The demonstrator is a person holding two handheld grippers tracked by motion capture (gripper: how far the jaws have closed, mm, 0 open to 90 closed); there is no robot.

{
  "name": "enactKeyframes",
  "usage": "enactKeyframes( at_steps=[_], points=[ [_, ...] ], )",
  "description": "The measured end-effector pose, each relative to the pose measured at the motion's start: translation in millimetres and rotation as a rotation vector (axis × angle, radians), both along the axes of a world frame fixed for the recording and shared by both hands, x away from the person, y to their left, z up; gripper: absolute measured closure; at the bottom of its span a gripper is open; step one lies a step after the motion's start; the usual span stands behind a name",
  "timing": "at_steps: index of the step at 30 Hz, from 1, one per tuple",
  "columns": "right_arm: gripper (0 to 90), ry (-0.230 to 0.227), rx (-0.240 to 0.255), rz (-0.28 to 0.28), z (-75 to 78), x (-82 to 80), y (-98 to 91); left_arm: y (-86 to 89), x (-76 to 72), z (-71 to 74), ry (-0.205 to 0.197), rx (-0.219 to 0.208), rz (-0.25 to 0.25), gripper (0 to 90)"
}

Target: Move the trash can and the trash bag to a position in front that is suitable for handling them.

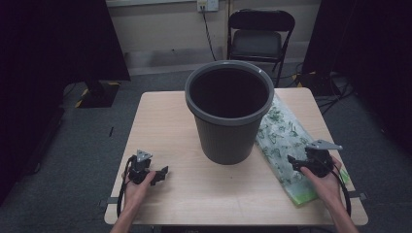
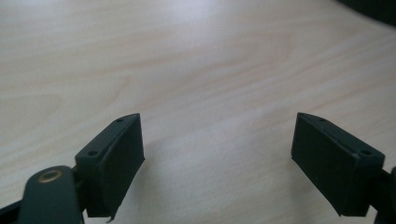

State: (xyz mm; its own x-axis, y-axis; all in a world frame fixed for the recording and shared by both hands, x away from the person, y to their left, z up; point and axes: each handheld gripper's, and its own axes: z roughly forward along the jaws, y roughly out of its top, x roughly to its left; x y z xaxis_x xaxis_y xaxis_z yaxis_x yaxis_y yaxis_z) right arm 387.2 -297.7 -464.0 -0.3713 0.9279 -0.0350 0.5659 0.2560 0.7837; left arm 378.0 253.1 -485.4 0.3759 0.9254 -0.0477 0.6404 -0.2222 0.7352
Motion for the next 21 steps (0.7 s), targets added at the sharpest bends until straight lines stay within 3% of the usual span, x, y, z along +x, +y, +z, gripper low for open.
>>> enactKeyframes(
  at_steps=[3,6,13,17,21],
  points=[
    [23.5,-0.006,0.013,0.033,5.0,10.5,13.8,-7.2,8.1,9.0,-0.024,-0.012,-0.023,16.3],
    [24.5,-0.014,0.021,0.052,11.2,25.8,25.0,-20.0,23.9,18.2,-0.030,-0.046,-0.055,16.6],
    [28.5,-0.026,0.049,0.067,28.0,59.7,39.0,-49.4,60.6,42.8,-0.073,-0.074,-0.118,17.3],
    [31.7,-0.049,0.058,0.069,35.6,76.2,43.6,-55.4,79.1,50.1,-0.088,-0.065,-0.111,17.9],
    [32.1,-0.059,0.061,0.067,40.6,90.0,46.3,-52.3,93.8,56.0,-0.105,-0.087,-0.087,17.9]
  ],
)
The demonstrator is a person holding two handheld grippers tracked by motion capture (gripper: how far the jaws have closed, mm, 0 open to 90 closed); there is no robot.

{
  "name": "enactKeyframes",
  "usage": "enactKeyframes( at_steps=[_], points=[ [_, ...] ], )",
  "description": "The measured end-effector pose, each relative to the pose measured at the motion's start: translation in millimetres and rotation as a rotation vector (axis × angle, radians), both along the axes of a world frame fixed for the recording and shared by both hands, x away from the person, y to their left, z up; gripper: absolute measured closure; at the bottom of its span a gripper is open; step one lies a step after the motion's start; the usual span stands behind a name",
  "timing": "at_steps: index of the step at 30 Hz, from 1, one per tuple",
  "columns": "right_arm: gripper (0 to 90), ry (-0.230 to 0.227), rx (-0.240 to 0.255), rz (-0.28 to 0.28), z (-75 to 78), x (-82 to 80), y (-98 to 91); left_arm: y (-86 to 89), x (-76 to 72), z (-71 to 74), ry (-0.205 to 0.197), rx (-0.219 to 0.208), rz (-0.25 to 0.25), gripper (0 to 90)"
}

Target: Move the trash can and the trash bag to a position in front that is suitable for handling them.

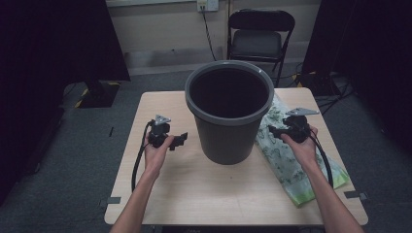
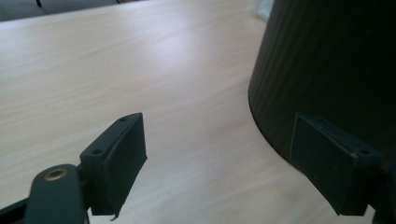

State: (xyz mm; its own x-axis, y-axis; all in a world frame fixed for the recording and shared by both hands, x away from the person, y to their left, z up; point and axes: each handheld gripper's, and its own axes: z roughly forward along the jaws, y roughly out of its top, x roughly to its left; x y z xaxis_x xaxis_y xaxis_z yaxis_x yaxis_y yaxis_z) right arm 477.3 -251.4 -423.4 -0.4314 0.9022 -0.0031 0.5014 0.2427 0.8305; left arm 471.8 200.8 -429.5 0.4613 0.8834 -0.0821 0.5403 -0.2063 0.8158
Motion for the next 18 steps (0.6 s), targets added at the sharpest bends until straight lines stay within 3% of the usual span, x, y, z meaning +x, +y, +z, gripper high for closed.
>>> enactKeyframes(
  at_steps=[3,6,8,9,11,14,15,18],
  points=[
    [31.4,0.007,0.006,0.008,1.9,13.1,2.6,2.4,13.1,1.1,-0.010,0.027,0.002,17.5],
    [32.1,0.002,0.017,-0.005,2.9,27.2,6.0,4.0,23.9,2.4,-0.010,-0.018,0.005,17.2],
    [31.6,-0.011,0.044,-0.014,2.5,36.5,10.0,1.3,31.6,1.9,-0.033,-0.015,0.017,17.5],
    [30.7,0.007,0.048,-0.011,2.9,40.9,12.3,-0.3,35.7,0.9,-0.027,-0.011,0.021,17.0],
    [31.2,-0.007,0.053,-0.014,3.3,47.4,17.0,-3.2,43.3,-1.7,-0.003,-0.002,0.037,18.2],
    [29.6,0.008,0.071,-0.005,4.7,54.7,23.4,-9.0,51.5,-8.1,0.002,-0.062,0.041,18.7],
    [29.6,-0.010,0.073,-0.001,5.8,55.4,26.4,-11.0,52.2,-9.7,0.007,-0.076,0.036,18.5],
    [39.0,-0.007,0.084,0.024,8.1,52.5,32.0,-19.5,52.5,-13.9,0.012,-0.127,-0.021,17.9]
  ],
)
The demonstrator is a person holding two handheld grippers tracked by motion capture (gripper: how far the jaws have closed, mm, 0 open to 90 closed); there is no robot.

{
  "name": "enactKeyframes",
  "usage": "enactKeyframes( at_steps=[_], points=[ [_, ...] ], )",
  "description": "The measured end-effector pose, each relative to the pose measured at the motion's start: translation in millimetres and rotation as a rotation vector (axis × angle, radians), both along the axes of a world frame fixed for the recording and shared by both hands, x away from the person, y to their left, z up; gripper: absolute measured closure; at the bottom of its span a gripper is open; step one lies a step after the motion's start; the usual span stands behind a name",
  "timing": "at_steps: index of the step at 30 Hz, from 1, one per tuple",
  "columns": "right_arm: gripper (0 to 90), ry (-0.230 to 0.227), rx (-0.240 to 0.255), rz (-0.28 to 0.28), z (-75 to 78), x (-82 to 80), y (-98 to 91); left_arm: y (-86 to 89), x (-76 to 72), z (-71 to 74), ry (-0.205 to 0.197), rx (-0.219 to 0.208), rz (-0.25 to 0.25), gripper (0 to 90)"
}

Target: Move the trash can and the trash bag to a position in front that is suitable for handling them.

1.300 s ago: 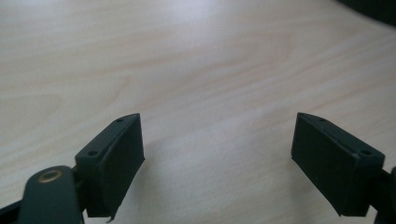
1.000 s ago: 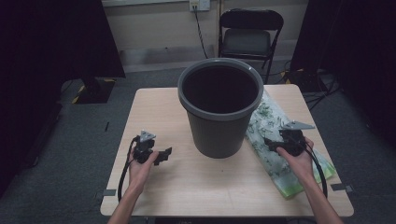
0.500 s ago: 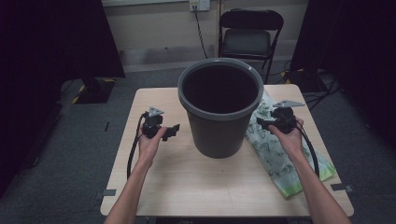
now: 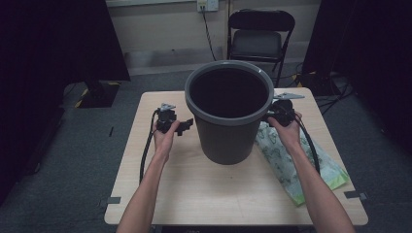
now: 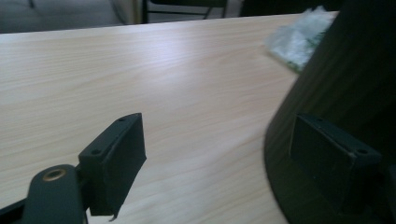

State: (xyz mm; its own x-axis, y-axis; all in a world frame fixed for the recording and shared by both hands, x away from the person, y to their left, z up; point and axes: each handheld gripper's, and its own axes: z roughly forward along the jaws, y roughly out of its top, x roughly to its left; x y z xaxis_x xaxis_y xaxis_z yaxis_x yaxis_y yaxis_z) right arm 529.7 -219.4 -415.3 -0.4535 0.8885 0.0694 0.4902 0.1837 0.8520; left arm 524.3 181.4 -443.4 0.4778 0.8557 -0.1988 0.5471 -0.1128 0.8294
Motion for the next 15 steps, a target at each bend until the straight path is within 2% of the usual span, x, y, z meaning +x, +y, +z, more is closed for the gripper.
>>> enactKeyframes(
  at_steps=[1,2,4,8,9,12,15],
  points=[
    [36.4,0.011,0.016,0.012,0.2,-1.2,0.0,-2.6,-0.7,0.0,-0.007,-0.018,-0.023,17.9],
    [34.1,0.015,0.027,0.015,-0.1,-1.9,-0.5,-5.1,-2.3,0.8,-0.019,-0.017,-0.015,21.4],
    [41.0,0.021,0.037,0.022,-0.3,-4.3,-0.1,-7.5,-4.8,2.6,-0.034,0.002,-0.015,27.7],
    [47.7,0.016,0.015,0.028,2.6,-10.8,5.3,-8.1,-11.4,8.4,-0.036,0.037,-0.052,40.1],
    [48.0,0.019,0.018,0.031,2.7,-11.9,6.1,-8.1,-13.5,9.6,-0.039,0.053,-0.049,40.8],
    [49.5,0.028,0.037,0.058,1.6,-18.4,7.2,-3.9,-22.0,9.3,-0.015,0.023,-0.049,44.8],
    [49.1,0.037,0.061,0.078,0.1,-28.2,8.0,-0.5,-32.9,10.8,-0.008,0.036,-0.068,44.8]
  ],
)
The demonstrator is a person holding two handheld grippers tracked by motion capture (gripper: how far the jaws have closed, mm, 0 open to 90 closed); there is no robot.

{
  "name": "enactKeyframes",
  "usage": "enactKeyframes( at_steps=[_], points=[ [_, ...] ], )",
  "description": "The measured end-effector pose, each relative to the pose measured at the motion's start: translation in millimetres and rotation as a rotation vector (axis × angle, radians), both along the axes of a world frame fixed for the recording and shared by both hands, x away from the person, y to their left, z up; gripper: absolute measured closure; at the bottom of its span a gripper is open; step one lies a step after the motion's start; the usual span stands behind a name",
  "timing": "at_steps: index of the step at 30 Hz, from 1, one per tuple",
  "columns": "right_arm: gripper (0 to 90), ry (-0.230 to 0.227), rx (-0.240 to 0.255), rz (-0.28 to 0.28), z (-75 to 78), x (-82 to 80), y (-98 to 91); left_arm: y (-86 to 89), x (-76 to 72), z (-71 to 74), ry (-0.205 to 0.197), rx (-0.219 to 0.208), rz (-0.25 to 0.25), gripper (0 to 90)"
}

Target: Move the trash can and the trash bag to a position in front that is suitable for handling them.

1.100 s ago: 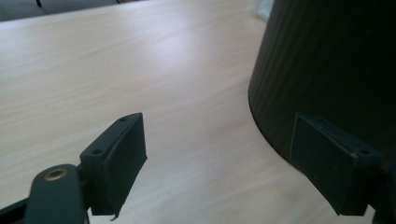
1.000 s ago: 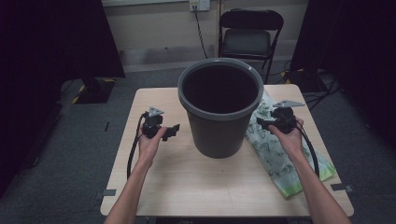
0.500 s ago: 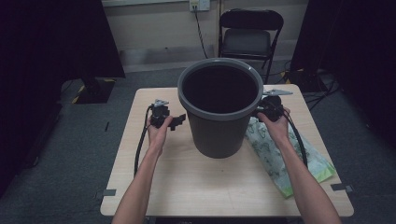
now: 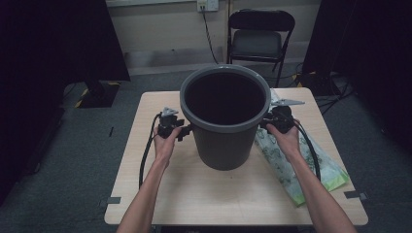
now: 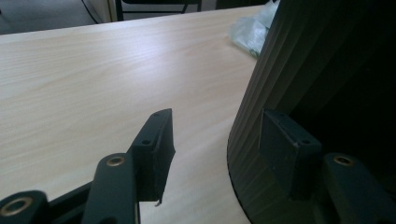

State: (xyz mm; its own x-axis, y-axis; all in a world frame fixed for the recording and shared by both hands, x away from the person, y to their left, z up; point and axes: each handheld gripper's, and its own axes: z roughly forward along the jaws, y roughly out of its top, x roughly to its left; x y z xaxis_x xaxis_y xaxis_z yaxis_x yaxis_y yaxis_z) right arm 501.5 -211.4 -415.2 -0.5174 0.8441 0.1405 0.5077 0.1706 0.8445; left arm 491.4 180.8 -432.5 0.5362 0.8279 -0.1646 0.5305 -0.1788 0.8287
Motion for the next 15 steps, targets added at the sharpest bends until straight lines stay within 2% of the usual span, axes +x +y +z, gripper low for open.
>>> enactKeyframes(
  at_steps=[4,5,8,9,11,15],
  points=[
    [48.2,-0.002,-0.006,0.018,0.2,-12.8,1.5,5.4,-12.6,2.7,0.019,0.018,-0.058,44.4],
    [48.0,-0.001,-0.014,0.022,1.0,-15.7,2.6,6.3,-16.4,3.7,0.013,0.031,-0.061,44.4],
    [48.4,-0.011,-0.038,0.028,2.7,-26.0,7.2,9.0,-29.7,3.2,0.000,0.031,-0.059,44.7],
    [48.5,-0.012,-0.036,0.029,2.0,-28.6,7.7,10.4,-35.1,2.0,-0.013,0.032,-0.053,44.2],
    [48.5,-0.012,-0.020,0.041,0.8,-36.0,8.6,11.7,-43.1,-1.4,-0.022,0.002,-0.051,45.2],
    [48.5,-0.009,-0.009,0.045,0.0,-47.7,8.2,11.8,-54.5,-3.2,-0.015,0.020,-0.064,46.4]
  ],
)
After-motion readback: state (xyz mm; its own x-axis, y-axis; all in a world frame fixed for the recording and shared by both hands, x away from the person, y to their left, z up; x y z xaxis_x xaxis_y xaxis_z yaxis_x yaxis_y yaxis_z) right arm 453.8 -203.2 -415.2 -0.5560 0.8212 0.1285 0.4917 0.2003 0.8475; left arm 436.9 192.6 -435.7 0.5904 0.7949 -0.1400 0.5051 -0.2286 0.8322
